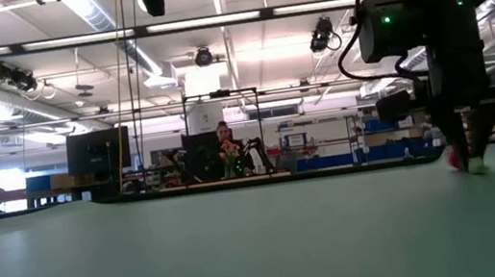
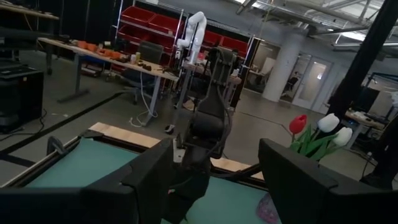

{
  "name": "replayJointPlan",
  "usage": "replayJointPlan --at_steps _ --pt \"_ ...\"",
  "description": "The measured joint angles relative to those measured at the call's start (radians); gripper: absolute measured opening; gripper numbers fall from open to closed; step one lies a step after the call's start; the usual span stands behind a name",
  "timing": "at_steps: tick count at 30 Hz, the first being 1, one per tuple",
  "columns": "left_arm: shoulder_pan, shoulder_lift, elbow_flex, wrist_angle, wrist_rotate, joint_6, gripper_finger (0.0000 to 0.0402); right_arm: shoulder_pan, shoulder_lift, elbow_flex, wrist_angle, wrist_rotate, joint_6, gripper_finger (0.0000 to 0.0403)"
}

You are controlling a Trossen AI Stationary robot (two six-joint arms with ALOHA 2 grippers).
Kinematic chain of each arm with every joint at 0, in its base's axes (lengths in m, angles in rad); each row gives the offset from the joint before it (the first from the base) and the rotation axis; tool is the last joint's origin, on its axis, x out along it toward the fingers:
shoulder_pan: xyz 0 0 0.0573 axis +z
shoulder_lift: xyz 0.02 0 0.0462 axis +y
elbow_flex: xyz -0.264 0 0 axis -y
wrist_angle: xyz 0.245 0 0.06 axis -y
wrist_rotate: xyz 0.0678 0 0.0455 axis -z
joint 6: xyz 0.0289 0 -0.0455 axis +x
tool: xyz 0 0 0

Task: Sort flowers into vase by color
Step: Put the red flower into the violet vase

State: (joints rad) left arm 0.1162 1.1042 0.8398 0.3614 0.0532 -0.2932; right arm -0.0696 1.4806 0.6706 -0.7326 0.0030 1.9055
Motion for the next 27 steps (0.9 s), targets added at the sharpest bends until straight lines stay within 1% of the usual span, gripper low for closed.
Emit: replayJointPlan --at_steps 1,2,3,5,8,10,12,15,18,20,22,25,27 --pt "0.0 0.0 0.0 0.0 0.0 0.0 0.0243 0.001 -0.008 0.006 0.0 0.028 0.008 0.003" --pt "0.0 0.0 0.0 0.0 0.0 0.0 0.0243 0.005 -0.016 0.013 -0.008 0.078 0.01 0.0017" --pt "0.0 0.0 0.0 0.0 0.0 0.0 0.0243 0.011 -0.023 0.019 -0.01 0.155 0.009 0.0012" --pt "0.0 0.0 0.0 0.0 0.0 0.0 0.0243 0.011 -0.057 0.044 -0.01 0.243 0.01 0.0016" --pt "0.0 0.0 0.0 0.0 0.0 0.0 0.0243 0.016 -0.116 0.077 -0.008 0.32 -0.004 0.0029" --pt "0.0 0.0 0.0 0.0 0.0 0.0 0.0243 0.023 -0.163 0.101 -0.017 0.396 -0.045 0.0028" --pt "0.0 0.0 0.0 0.0 0.0 0.0 0.0243 0.03 -0.217 0.135 -0.007 0.483 -0.148 0.002" --pt "0.0 0.0 0.0 0.0 0.0 0.0 0.0243 0.044 -0.291 0.184 -0.006 0.554 -0.406 0.0009" --pt "0.0 0.0 0.0 0.0 0.0 0.0 0.0243 0.05 -0.366 0.241 0.017 0.544 -0.709 0.0008" --pt "0.0 0.0 0.0 0.001 0.0 0.0 0.0243 0.057 -0.41 0.276 0.025 0.495 -0.92 0.001" --pt "0.0 0.0 0.0 0.008 0.0 0.0 0.0243 0.067 -0.451 0.313 0.036 0.415 -1.093 0.0011" --pt "0.0 0.0 0.0 0.009 0.0 0.0 0.0243 0.078 -0.507 0.373 0.027 0.282 -1.274 0.0011" --pt "0.0 0.0 0.0 0.009 0.0 0.0 0.0243 0.081 -0.54 0.411 0.007 0.226 -1.355 0.0011"
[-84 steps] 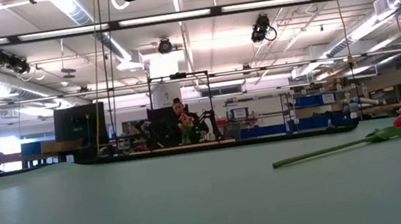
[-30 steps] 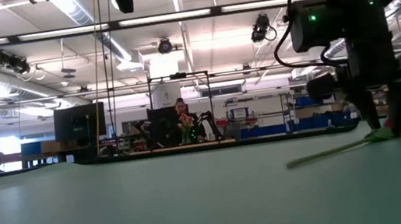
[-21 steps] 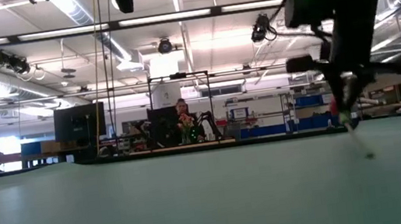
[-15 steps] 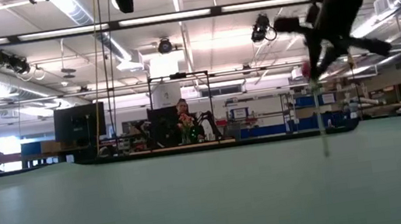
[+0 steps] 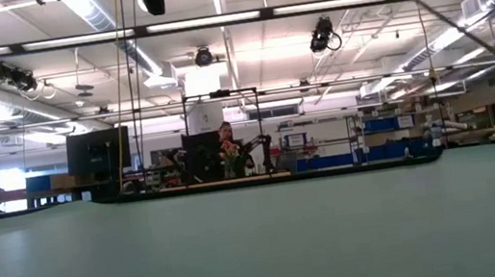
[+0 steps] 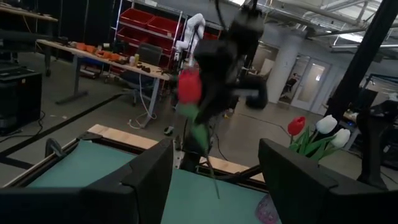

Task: Sort flowers into vase by color
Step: Put the red flower into the violet vase

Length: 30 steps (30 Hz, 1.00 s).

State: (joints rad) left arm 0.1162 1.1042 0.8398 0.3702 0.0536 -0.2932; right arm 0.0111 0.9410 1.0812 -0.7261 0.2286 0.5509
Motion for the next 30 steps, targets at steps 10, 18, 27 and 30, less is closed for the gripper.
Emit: replayJointPlan --at_steps 10,18,27,30 --pt "0.005 0.0 0.0 -0.001 0.0 0.0 0.0243 0.023 -0.177 0.175 -0.249 -0.061 -0.205 0.0009" --pt "0.005 0.0 0.0 -0.001 0.0 -0.001 0.0243 0.065 -0.377 0.176 -0.287 -0.293 -0.254 0.0008" --pt "0.005 0.0 0.0 0.0 0.0 -0.006 0.0243 0.066 -0.583 0.159 -0.421 -0.566 -0.317 0.0007" --pt "0.005 0.0 0.0 0.0 0.0 -0.007 0.0243 0.066 -0.629 0.12 -0.355 -0.642 -0.316 0.0007"
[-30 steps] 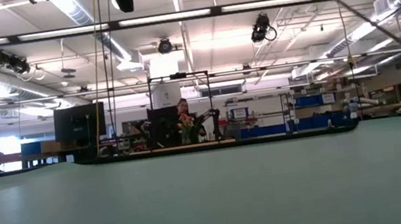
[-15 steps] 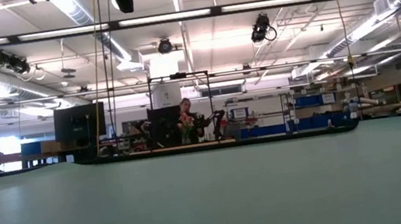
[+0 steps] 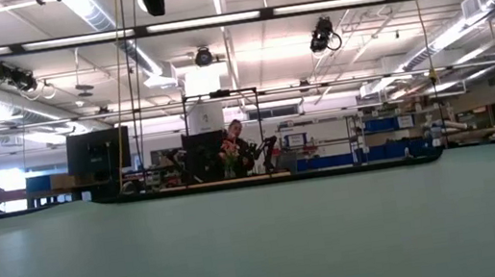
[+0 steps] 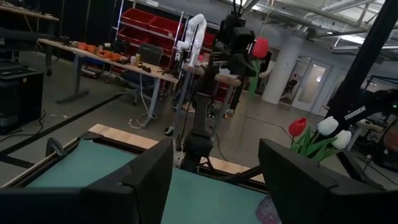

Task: Sort flowers into vase by color
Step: Put the red flower into the violet vase

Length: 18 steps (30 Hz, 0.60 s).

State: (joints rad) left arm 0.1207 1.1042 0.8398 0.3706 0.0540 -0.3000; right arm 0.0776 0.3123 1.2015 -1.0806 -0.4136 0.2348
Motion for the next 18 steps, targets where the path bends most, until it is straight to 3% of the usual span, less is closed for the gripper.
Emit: replayJointPlan --at_steps 6,14,18 --pt "0.0 0.0 0.0 0.0 0.0 0.0 0.0243 -0.002 -0.066 -0.184 0.198 -0.15 0.066 0.0007" --pt "0.0 0.0 0.0 -0.001 0.0 -0.001 0.0243 -0.003 -0.084 -0.445 0.874 -0.398 0.311 0.0007" --pt "0.0 0.0 0.0 -0.001 0.0 -0.002 0.0243 -0.003 -0.083 -0.499 0.989 -0.44 0.361 0.0007"
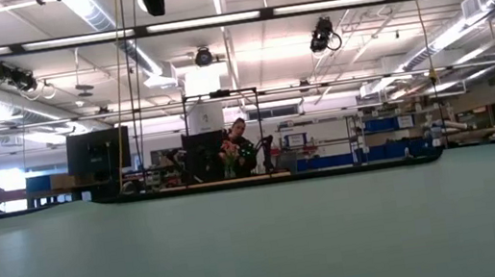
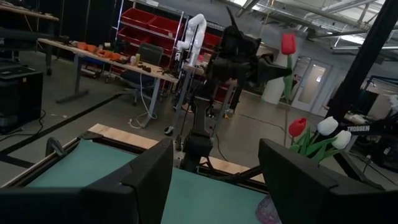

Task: Sort flowers into vase by color
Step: Put the red flower into the violet vase

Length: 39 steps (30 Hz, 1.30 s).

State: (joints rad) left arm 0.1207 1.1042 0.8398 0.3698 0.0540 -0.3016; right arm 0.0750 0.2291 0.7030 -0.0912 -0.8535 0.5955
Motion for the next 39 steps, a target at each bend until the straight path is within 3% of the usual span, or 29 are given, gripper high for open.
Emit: replayJointPlan --at_steps 15,26,33,39 --pt "0.0 0.0 0.0 0.0 0.0 0.0 0.0243 0.049 0.004 -0.161 0.191 0.013 0.014 0.0007" --pt "0.0 0.0 0.0 0.0 0.0 0.0 0.0243 0.078 0.018 -0.227 0.191 -0.031 -0.053 0.0013" --pt "0.0 0.0 0.0 0.0 0.0 0.0 0.0243 0.077 0.038 -0.231 0.192 -0.016 0.04 0.0058" --pt "0.0 0.0 0.0 0.0 0.0 0.0 0.0243 0.081 0.088 -0.231 0.193 -0.075 0.09 0.0126"
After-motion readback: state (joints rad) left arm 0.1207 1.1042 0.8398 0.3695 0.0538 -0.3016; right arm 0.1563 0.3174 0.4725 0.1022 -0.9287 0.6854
